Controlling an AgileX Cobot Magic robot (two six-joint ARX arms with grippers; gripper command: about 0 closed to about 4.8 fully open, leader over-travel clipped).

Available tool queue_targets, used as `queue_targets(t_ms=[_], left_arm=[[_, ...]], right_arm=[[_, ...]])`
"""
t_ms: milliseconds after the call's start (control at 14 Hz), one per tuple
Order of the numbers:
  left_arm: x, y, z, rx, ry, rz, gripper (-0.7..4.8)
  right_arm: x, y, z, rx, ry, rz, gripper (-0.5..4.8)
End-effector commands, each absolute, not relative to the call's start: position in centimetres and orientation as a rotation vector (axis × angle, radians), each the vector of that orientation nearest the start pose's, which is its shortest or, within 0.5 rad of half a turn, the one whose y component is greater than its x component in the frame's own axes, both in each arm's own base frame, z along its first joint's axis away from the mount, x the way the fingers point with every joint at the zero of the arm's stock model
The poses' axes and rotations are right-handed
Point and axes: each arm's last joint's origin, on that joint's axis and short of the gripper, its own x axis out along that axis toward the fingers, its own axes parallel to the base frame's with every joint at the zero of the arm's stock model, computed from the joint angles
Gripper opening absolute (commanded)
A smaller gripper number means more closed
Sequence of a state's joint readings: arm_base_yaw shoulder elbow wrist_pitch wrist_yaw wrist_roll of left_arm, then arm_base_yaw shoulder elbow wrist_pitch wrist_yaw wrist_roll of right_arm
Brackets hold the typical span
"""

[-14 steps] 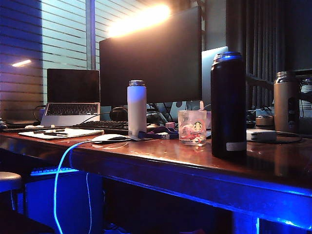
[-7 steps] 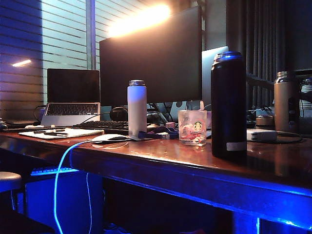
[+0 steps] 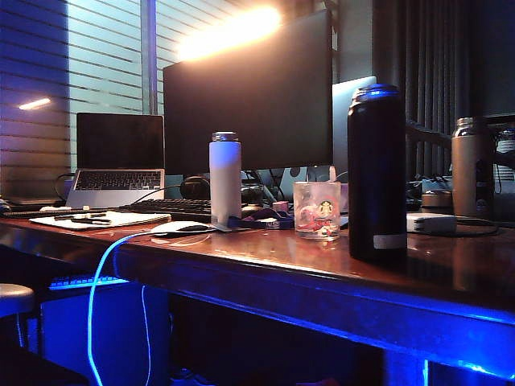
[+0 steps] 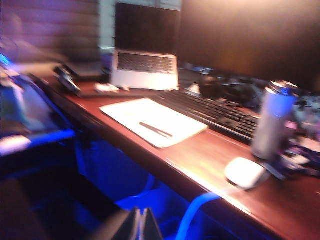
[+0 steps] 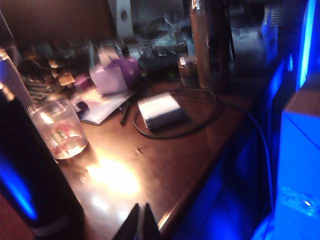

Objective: Pick up the black thermos, pour a little water from inside into the glass cup, then place the black thermos back on the table.

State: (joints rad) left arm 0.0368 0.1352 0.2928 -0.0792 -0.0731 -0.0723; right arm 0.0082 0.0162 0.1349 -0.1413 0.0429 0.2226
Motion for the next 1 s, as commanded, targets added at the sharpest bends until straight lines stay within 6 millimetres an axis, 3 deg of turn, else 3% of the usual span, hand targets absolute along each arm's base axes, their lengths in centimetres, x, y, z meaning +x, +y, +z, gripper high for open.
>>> queue_targets(t_ms=[71, 285, 499, 713, 998], left_arm=[[11.0, 0.5, 30.6, 0.034, -0.067, 0.086, 0.27], [16.0, -0.2, 37.2, 0.112, 0.005, -0.245, 0.26], [20.1, -1.0, 41.2, 0.116, 0.094, -0.618, 0.26], [21.3, -1.3, 42.3, 0.106, 0.187, -0.799, 0.25], [20.6, -1.6, 40.4, 0.151, 0.380, -0.761, 0.24]], right_arm=[[8.9, -0.1, 21.6, 0.232, 0.004, -0.040, -0.01], [10.1, 0.0, 22.8, 0.231, 0.042, -0.018, -0.01], [12.3, 0.2, 24.2, 0.230, 0.084, -0.006, -0.01], [15.4, 1.4, 24.8, 0.197, 0.179, 0.060, -0.01], [18.1, 3.9, 24.5, 0.153, 0.234, 0.196, -0.01]])
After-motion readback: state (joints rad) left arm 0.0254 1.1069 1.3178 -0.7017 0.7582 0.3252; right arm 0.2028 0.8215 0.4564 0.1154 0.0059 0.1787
